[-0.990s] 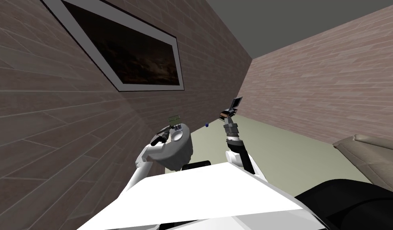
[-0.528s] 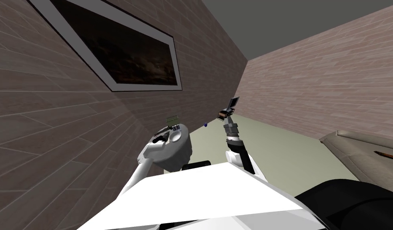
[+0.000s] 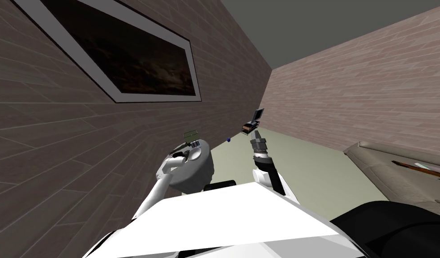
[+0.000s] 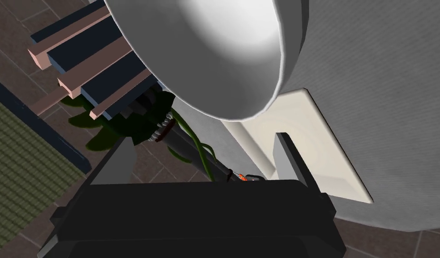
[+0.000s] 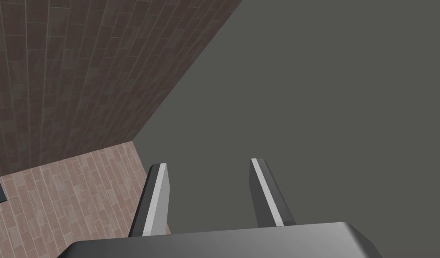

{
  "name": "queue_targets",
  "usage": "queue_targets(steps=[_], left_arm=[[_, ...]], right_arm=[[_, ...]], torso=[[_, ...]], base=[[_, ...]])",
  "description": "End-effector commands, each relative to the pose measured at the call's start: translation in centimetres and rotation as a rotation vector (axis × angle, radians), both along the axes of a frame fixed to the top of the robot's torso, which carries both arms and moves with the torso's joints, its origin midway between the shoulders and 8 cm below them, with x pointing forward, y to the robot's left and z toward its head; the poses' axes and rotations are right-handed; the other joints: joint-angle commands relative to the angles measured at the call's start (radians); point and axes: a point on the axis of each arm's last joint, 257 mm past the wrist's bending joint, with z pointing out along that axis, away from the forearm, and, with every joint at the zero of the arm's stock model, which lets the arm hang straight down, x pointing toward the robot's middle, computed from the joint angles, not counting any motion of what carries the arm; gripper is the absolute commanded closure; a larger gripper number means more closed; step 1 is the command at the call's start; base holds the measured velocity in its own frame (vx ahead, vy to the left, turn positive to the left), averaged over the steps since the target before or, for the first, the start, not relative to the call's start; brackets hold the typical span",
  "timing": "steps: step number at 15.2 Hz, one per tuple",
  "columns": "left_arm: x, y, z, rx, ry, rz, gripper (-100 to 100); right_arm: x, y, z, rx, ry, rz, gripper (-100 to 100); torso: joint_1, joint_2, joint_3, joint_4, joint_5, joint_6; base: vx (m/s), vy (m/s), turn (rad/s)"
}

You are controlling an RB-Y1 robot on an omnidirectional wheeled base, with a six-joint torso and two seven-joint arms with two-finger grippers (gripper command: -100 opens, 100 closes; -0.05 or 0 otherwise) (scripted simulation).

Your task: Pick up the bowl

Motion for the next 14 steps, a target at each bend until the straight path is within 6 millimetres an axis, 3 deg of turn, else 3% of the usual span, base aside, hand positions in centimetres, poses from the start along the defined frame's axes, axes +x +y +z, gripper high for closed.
queue_targets(steps=[1,14], left_arm=[[-0.8,0.3,-1.0,-0.003,0.054,0.009,-100],[-4.5,1.2,-5.0,-0.032,0.329,0.05,-100]], right_arm=[[0.0,0.0,0.0,0.0,0.0,0.0,0],[0.0,0.0,0.0,0.0,0.0,0.0,0]], torso=[[0.0,0.0,0.0,0.0,0.0,0.0],[0.0,0.0,0.0,0.0,0.0,0.0]], base=[[-0.005,-0.003,-0.076],[-0.003,-0.004,-0.073]])
